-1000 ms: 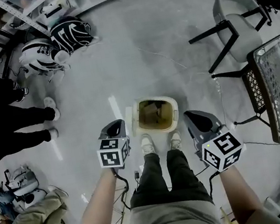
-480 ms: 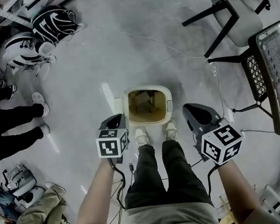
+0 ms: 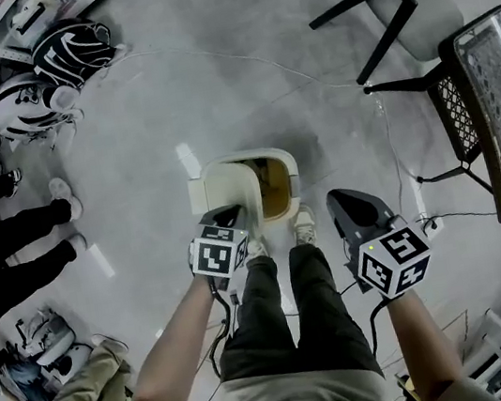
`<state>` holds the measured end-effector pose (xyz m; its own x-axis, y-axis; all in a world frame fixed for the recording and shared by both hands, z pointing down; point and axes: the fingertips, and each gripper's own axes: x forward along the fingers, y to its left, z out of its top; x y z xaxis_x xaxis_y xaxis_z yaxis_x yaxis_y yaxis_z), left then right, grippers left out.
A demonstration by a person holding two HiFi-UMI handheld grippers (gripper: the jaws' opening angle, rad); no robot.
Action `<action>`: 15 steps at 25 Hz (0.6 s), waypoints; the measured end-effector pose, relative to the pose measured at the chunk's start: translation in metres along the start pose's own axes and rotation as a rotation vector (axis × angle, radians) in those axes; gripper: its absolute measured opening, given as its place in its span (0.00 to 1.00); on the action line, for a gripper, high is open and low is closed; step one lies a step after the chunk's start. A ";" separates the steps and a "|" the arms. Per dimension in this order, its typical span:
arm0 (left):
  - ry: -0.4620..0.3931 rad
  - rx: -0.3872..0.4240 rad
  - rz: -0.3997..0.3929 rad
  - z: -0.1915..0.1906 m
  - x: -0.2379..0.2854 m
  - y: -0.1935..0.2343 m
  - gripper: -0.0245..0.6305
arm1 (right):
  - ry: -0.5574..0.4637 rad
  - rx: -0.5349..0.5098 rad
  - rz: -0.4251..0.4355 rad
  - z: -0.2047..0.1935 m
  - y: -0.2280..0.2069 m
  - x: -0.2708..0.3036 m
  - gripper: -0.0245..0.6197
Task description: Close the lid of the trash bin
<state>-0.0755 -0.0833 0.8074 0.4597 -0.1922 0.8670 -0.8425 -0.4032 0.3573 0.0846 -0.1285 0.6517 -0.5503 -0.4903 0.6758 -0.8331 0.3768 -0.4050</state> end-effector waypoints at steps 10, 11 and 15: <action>0.096 0.043 -0.079 -0.027 0.097 -0.011 0.04 | -0.019 0.073 -0.016 -0.039 -0.042 0.024 0.04; 0.110 0.037 -0.078 -0.030 0.105 -0.011 0.04 | -0.020 0.083 -0.018 -0.042 -0.045 0.026 0.04; 0.148 0.018 -0.075 -0.036 0.127 -0.008 0.04 | -0.015 0.100 -0.026 -0.049 -0.055 0.032 0.04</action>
<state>-0.0204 -0.0729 0.9274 0.4736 -0.0272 0.8803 -0.8017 -0.4272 0.4181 0.1155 -0.1261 0.7262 -0.5283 -0.5112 0.6779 -0.8483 0.2840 -0.4469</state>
